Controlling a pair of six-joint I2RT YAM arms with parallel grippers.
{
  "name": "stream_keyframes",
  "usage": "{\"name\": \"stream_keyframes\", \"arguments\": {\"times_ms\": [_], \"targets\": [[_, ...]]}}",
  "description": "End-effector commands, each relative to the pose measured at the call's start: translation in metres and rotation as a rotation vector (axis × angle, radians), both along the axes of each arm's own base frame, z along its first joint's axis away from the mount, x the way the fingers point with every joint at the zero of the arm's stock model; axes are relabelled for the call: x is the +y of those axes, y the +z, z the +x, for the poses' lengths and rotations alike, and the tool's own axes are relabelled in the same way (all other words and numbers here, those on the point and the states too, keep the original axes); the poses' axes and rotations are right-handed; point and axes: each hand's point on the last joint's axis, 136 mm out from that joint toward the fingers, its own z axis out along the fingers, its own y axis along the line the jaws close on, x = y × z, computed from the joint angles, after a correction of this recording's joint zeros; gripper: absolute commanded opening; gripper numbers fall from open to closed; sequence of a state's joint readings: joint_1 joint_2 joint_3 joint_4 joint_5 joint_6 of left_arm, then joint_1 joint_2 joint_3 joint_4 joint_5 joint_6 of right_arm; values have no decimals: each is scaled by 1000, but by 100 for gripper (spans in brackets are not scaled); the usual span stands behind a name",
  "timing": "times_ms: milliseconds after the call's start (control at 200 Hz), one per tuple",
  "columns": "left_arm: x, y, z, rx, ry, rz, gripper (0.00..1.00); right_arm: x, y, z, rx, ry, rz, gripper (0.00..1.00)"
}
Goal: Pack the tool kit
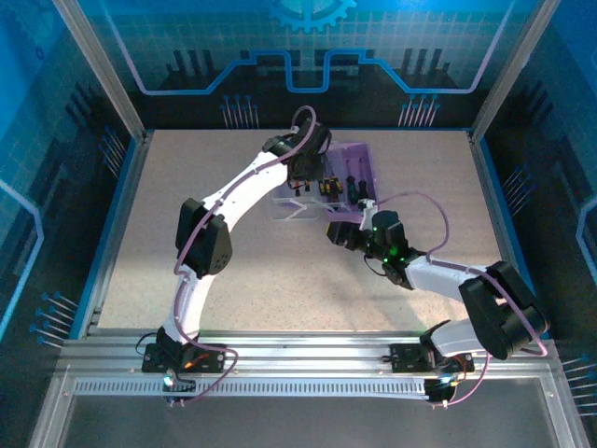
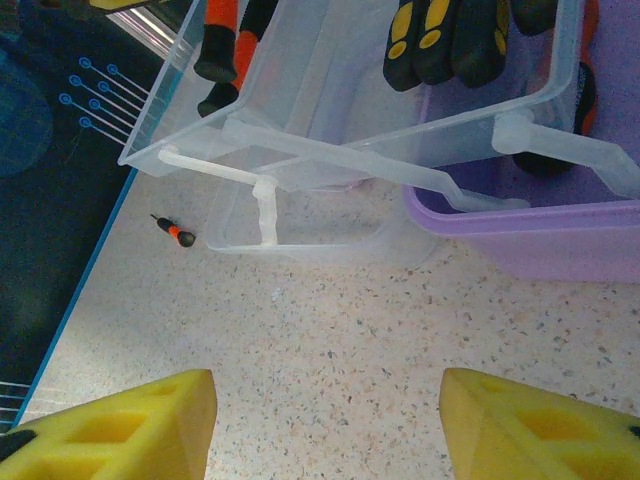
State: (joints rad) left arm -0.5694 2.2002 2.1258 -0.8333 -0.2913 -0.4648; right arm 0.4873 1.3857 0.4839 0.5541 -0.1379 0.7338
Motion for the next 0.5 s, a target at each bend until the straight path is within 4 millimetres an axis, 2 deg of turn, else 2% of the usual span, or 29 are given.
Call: {"name": "stream_keyframes", "arguments": {"times_ms": [0, 495], "targets": [[6, -6, 1, 24, 13, 14, 19, -7, 4, 3, -10, -27, 13, 62], [11, -25, -4, 88, 39, 5, 22, -8, 2, 3, 0, -33, 8, 62]]}}
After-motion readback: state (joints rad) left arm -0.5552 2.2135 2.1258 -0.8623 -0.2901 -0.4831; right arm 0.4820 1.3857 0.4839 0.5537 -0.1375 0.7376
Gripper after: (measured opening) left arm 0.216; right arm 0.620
